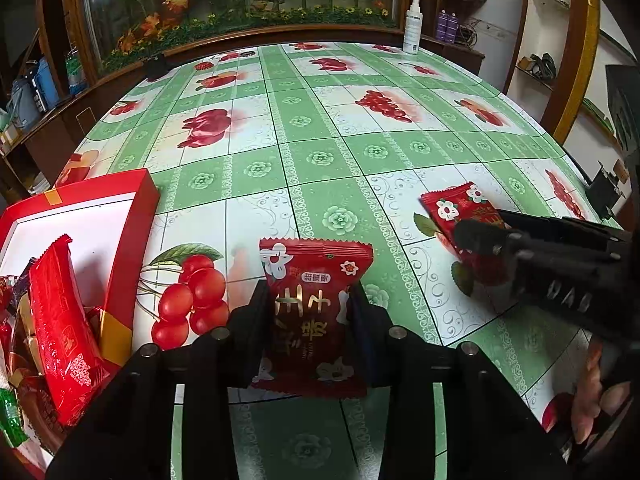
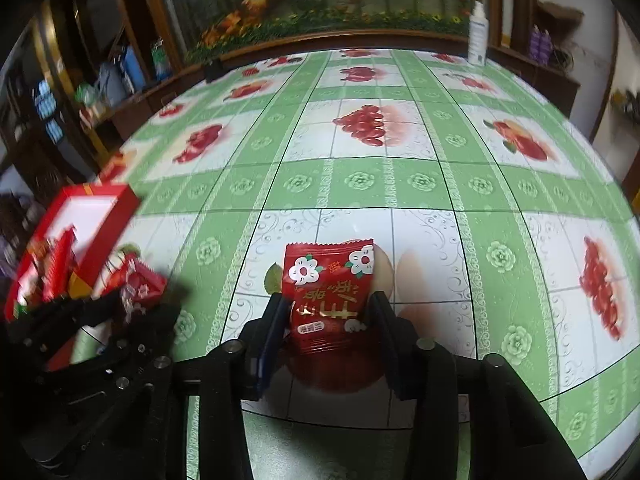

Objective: Organize snacks

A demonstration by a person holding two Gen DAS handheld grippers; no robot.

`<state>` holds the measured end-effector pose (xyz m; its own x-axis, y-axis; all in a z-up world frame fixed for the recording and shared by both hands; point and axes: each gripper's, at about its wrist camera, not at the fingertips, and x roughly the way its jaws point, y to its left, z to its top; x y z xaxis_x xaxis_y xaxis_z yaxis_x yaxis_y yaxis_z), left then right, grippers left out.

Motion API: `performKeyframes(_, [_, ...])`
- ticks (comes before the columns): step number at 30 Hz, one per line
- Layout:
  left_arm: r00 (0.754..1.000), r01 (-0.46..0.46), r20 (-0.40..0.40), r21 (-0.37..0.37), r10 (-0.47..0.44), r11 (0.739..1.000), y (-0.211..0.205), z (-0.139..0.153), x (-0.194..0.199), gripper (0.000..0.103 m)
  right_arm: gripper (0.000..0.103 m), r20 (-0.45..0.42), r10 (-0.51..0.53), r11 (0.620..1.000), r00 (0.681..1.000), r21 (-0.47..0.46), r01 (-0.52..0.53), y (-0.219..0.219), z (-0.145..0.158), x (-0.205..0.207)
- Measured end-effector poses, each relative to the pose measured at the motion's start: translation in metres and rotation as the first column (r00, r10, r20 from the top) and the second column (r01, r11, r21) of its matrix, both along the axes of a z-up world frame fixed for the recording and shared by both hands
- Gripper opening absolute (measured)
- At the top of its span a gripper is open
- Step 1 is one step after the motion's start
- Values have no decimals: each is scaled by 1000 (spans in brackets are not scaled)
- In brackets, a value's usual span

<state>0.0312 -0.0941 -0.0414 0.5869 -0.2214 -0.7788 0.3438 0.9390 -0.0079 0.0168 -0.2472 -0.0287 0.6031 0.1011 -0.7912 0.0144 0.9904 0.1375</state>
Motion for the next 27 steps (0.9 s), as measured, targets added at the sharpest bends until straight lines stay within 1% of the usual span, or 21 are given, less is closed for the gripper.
performKeyframes(3, [1000, 1, -3, -5, -1, 1000, 1, 0, 0, 33, 40, 5, -21, 997, 1000, 74, 20, -11, 1, -3])
performKeyframes(6, [1000, 1, -8, -12, -1, 1000, 2, 0, 1, 33, 38, 11, -28, 994, 1000, 107, 27, -15, 2, -4])
performKeyframes(10, [1000, -3, -14, -20, 3, 1000, 4, 0, 1, 33, 38, 21, -22, 987, 1000, 157, 18, -20, 2, -6])
performKeyframes(14, [1000, -5, -22, -33, 4, 999, 7, 1, 0, 33, 38, 33, -6, 973, 999, 229, -1, -27, 2, -8])
performKeyframes(19, [1000, -16, -25, -40, 15, 999, 12, 2, -2, 33, 38, 51, -4, 955, 999, 296, -11, -34, 3, -10])
performKeyframes(22, [1000, -18, -12, -39, 18, 999, 14, 8, -5, 33, 38, 64, -8, 947, 998, 322, -13, -37, 4, -11])
performKeyframes(27, [998, -38, 39, -14, 39, 999, 16, 21, -10, 33, 38, 92, -6, 933, 996, 359, -28, -42, 6, -14])
